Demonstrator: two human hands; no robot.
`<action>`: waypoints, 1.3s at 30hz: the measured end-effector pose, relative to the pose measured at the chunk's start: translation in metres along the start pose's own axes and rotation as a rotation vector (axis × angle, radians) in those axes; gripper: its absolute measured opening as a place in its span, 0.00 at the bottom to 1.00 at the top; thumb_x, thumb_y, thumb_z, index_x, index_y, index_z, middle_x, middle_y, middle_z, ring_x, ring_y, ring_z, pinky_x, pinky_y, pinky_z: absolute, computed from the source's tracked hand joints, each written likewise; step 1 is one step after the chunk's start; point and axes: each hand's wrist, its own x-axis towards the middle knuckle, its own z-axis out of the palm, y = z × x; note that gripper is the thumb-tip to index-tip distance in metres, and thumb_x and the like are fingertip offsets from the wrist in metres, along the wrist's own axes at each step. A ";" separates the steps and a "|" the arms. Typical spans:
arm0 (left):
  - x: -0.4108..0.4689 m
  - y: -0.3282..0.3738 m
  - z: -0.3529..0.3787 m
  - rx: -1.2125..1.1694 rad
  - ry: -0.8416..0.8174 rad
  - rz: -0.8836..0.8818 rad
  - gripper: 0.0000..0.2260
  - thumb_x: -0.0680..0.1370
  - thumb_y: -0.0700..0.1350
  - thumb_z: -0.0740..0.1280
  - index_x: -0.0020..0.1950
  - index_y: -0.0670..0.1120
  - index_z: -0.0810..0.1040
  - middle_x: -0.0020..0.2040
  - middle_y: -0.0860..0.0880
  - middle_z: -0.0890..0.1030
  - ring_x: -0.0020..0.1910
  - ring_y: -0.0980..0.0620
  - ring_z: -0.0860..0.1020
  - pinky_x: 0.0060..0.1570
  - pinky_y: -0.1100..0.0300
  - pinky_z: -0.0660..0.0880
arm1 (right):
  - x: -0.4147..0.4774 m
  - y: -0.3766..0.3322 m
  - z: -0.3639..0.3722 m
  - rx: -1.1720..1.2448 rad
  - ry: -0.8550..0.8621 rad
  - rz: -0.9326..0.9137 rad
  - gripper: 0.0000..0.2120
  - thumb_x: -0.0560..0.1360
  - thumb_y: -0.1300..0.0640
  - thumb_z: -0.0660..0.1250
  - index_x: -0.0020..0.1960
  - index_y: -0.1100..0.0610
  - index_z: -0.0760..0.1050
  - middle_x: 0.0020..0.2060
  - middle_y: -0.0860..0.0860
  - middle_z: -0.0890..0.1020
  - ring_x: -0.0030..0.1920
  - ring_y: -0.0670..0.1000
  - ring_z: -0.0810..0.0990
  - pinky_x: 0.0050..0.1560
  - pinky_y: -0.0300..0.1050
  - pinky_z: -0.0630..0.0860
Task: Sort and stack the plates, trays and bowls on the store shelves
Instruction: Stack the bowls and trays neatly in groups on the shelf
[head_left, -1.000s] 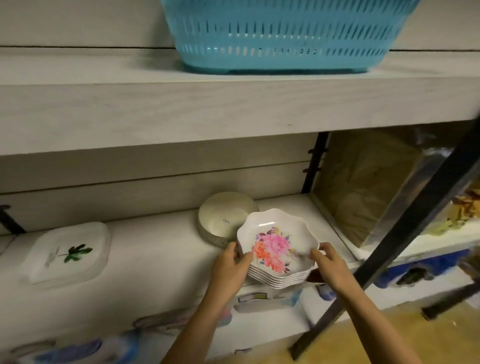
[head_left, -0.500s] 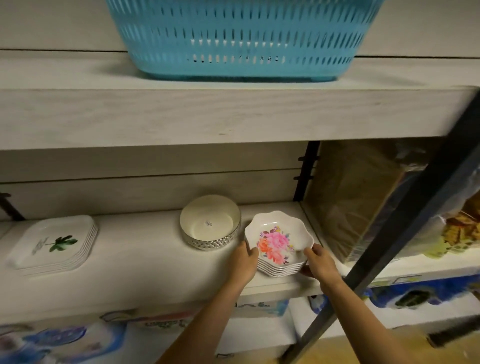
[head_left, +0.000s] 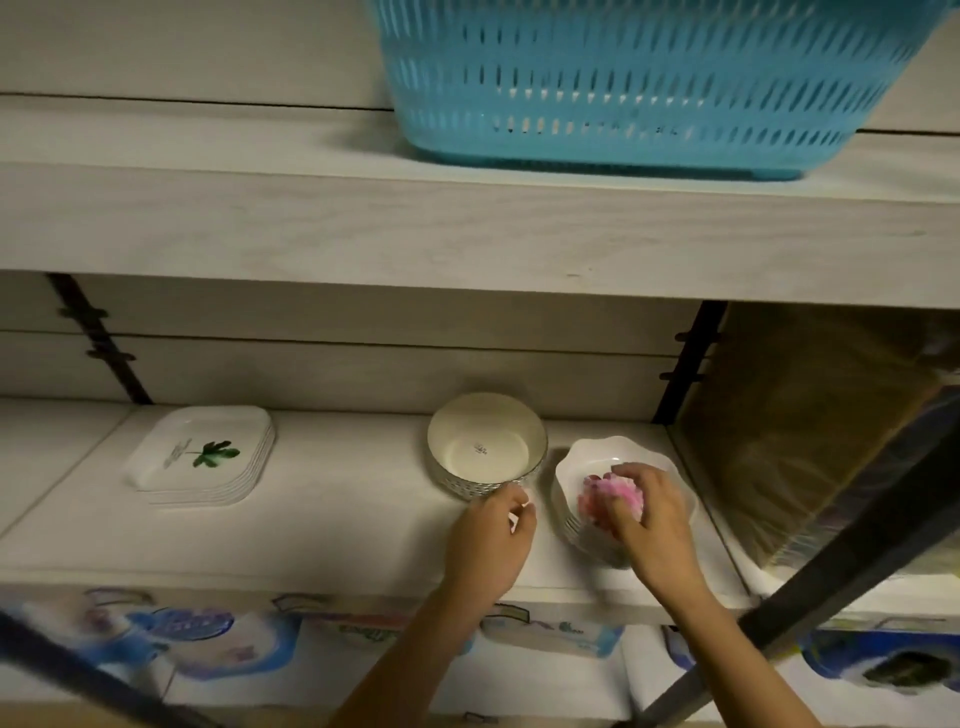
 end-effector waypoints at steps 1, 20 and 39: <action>-0.002 -0.006 -0.013 0.030 0.046 0.010 0.09 0.77 0.48 0.60 0.51 0.48 0.78 0.48 0.48 0.84 0.45 0.48 0.80 0.43 0.59 0.73 | -0.001 -0.009 0.006 -0.002 -0.031 -0.033 0.13 0.76 0.59 0.63 0.61 0.57 0.72 0.60 0.54 0.74 0.58 0.50 0.70 0.57 0.42 0.68; 0.023 -0.285 -0.282 0.449 0.329 -0.102 0.09 0.77 0.46 0.62 0.48 0.41 0.77 0.42 0.42 0.82 0.39 0.46 0.79 0.33 0.61 0.70 | -0.020 -0.219 0.262 0.016 -0.339 -0.162 0.11 0.77 0.56 0.61 0.59 0.54 0.74 0.58 0.49 0.76 0.51 0.48 0.76 0.50 0.39 0.70; 0.115 -0.350 -0.300 0.087 -0.125 -0.326 0.22 0.81 0.42 0.54 0.74 0.42 0.57 0.70 0.39 0.67 0.65 0.40 0.71 0.62 0.51 0.69 | -0.007 -0.267 0.384 0.134 -0.360 0.467 0.17 0.75 0.56 0.61 0.62 0.60 0.66 0.56 0.60 0.77 0.54 0.60 0.78 0.55 0.52 0.76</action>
